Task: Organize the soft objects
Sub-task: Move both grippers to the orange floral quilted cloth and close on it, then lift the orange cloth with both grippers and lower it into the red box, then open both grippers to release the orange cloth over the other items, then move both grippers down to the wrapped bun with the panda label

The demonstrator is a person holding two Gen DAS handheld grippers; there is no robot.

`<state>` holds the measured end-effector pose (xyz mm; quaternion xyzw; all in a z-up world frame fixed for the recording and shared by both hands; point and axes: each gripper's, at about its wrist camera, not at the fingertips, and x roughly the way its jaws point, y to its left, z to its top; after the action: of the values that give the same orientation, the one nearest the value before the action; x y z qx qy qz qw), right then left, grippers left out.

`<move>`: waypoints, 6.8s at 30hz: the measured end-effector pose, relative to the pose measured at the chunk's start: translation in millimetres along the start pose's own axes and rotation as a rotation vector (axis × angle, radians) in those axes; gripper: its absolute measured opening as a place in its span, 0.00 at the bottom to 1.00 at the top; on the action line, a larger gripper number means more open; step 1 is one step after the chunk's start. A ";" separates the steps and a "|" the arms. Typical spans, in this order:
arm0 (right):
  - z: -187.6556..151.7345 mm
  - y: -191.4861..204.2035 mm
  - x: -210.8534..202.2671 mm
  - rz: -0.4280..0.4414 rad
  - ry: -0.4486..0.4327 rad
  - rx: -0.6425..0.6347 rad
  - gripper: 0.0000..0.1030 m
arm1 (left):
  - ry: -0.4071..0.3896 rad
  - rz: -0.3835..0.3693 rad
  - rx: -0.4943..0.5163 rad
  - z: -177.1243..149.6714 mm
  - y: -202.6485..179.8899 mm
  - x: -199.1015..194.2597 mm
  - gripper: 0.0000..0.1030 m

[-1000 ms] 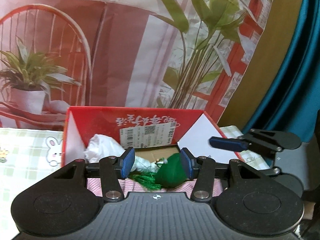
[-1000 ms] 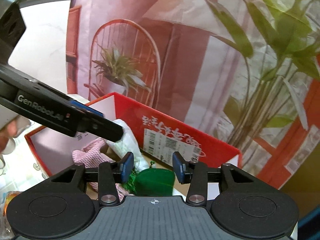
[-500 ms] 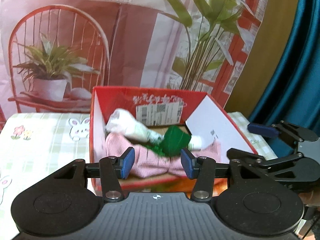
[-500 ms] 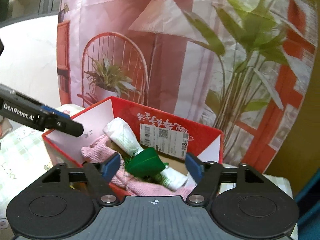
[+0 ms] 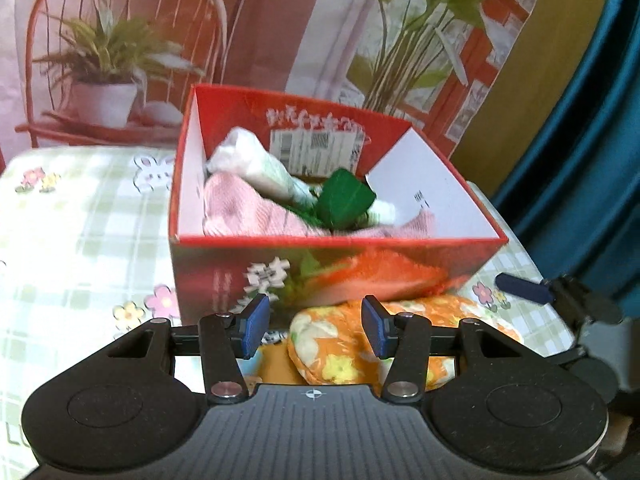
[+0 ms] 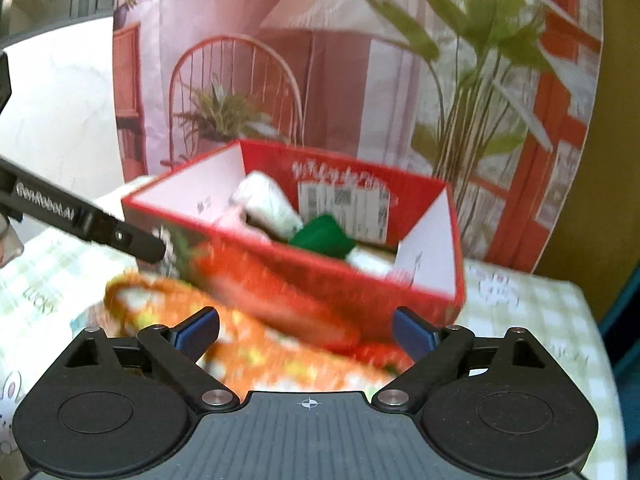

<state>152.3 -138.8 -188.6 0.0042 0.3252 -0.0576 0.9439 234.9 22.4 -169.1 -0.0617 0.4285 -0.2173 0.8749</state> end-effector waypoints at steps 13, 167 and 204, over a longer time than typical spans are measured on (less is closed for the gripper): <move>-34.3 -0.4 6.4 0.014 0.049 0.074 0.88 | 0.083 -0.048 -0.027 -19.5 -6.8 19.5 0.41; 77.8 -62.9 54.3 -0.140 0.009 0.248 0.98 | -0.065 0.103 0.109 64.6 -25.0 19.9 0.98; -14.0 39.5 18.7 0.022 -0.005 0.156 1.00 | -0.086 0.102 0.111 -38.5 27.4 -22.4 0.99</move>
<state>162.7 -100.9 -212.3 0.0810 0.3176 -0.0726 0.9420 201.9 59.7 -185.1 -0.0006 0.3805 -0.1931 0.9044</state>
